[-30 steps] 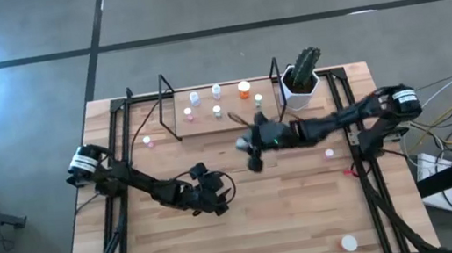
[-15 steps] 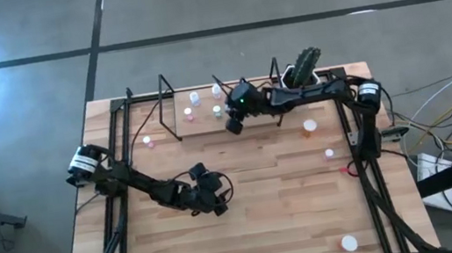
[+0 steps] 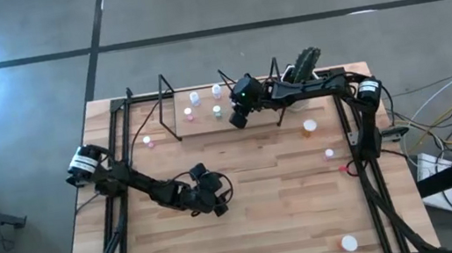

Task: Pick and place medicine bottles onto shelf by color
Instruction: Put the green medicine bottle on the shelf, then put the top orange medicine bottle on the shelf

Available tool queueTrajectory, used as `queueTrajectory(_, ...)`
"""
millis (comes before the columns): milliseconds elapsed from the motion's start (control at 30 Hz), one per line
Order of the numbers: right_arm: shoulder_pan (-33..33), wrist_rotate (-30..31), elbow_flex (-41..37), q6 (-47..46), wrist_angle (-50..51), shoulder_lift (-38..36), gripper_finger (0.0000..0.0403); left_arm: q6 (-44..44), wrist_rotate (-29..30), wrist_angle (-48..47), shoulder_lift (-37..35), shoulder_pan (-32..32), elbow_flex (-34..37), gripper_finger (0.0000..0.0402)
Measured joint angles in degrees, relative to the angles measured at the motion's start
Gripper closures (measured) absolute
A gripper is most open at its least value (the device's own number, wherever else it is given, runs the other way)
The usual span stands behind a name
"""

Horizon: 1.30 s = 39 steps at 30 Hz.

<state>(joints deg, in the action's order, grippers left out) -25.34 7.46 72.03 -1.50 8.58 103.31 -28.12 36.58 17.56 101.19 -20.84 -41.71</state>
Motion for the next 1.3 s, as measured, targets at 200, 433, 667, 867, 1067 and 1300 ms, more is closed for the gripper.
queueTrajectory(200,-0.07,0.00,-0.09,0.00,-0.42,0.00,0.0303,-0.01,0.01,0.02,0.00,0.00,0.00,0.0152)
queueTrajectory(433,-0.20,0.00,-0.10,0.12,-0.34,-0.07,0.0243,0.00,0.04,0.02,0.00,0.00,0.00,0.0152)
queueTrajectory(667,-0.20,-0.05,-0.11,1.62,1.13,-2.49,0.0192,0.00,0.07,0.02,0.00,0.00,0.00,0.0152)
queueTrajectory(867,-0.20,-0.48,-0.11,2.90,6.69,-6.35,0.0182,0.00,0.09,0.00,0.00,0.00,0.00,0.0152)
queueTrajectory(1067,0.51,-0.48,-0.11,1.81,18.92,-12.53,0.0183,0.00,0.10,0.02,0.00,0.00,0.00,0.0152)
queueTrajectory(1300,9.59,-0.50,-4.16,-3.63,31.04,-22.75,0.0184,0.00,0.11,0.02,0.02,0.00,0.00,0.0152)
